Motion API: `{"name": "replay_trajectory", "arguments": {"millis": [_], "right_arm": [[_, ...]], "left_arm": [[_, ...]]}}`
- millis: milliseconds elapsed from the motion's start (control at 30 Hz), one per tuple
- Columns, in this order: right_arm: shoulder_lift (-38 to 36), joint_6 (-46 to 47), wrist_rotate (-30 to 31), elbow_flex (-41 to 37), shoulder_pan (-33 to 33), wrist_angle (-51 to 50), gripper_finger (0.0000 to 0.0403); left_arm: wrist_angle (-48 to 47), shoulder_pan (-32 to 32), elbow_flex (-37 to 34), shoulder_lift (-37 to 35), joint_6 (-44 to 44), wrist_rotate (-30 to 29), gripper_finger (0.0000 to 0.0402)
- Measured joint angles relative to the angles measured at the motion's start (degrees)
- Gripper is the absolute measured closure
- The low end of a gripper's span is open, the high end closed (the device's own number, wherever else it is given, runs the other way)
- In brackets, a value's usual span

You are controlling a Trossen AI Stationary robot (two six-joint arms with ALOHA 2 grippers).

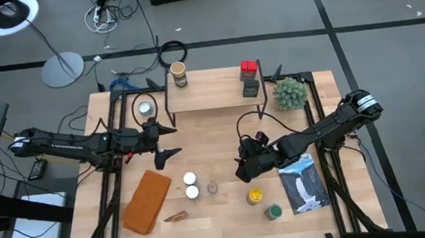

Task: Shelf spices
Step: Put the white seasoning bottle on the shelf

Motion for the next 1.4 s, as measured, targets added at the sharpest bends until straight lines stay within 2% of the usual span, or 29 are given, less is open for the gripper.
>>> {"name": "replay_trajectory", "arguments": {"millis": [267, 533, 733, 900, 1033, 1200, 1400], "right_arm": [[0.00, 0.04, 0.06, 0.00, -0.02, 1.37, 0.0173], [0.00, 1.05, 0.06, 0.00, -0.02, 1.77, 0.0173], [0.00, 1.11, 0.06, 0.00, -0.02, 1.77, 0.0173], [0.00, 1.09, 0.06, 0.00, -0.02, 1.74, 0.0173], [0.00, 1.07, 0.06, 0.00, -0.04, 1.72, 0.0173], [0.00, 1.07, 0.06, 0.00, -0.04, 1.72, 0.0173], [0.00, 1.07, -0.70, 0.00, 0.13, 1.70, 0.0173]], "left_arm": [[-1.34, 0.00, 0.00, 0.00, -1.23, 0.78, 0.0018], [-4.63, 0.00, 0.02, 0.00, -1.93, 10.59, 0.0018], [-10.69, -0.74, 0.02, 0.00, -4.36, 14.06, 0.0019], [-15.41, -4.30, 0.02, 0.22, -6.97, 13.45, 0.0019], [-15.21, -7.65, 0.04, 1.48, -7.28, 9.34, 0.0019], [-14.89, -10.98, 0.07, 5.03, -7.35, 3.83, 0.0019], [-10.57, -13.10, 0.07, 11.64, -10.43, 3.13, 0.0019]]}}
